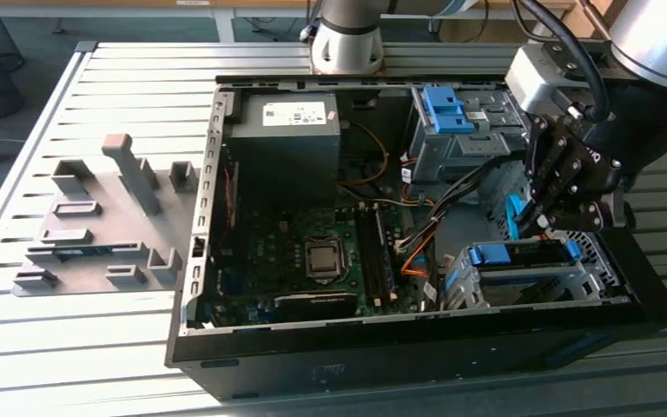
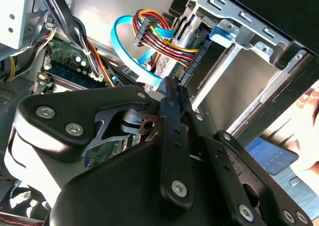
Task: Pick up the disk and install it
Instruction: 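Insert the second disk wire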
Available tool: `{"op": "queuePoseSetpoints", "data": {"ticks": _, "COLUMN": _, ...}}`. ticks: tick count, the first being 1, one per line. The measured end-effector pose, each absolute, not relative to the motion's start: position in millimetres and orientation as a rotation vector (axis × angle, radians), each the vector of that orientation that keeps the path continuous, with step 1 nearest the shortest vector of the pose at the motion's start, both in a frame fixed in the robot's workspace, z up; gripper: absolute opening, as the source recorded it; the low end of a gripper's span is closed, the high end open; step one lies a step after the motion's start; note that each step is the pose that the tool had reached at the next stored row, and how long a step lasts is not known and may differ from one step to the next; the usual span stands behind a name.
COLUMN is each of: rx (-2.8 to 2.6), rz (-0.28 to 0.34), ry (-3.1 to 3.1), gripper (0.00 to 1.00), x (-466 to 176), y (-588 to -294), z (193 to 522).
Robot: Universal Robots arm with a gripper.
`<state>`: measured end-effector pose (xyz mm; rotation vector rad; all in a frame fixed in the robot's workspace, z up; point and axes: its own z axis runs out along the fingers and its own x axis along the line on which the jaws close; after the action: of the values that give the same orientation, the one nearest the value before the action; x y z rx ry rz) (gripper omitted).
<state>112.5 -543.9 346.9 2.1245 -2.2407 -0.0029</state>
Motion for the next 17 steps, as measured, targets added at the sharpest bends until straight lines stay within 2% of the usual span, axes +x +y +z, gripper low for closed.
{"op": "queuePoseSetpoints", "data": {"ticks": 17, "rx": 2.122, "rz": -0.003, "ry": -2.243, "gripper": 0.16, "x": 117.1, "y": -551.5, "z": 339.4}}
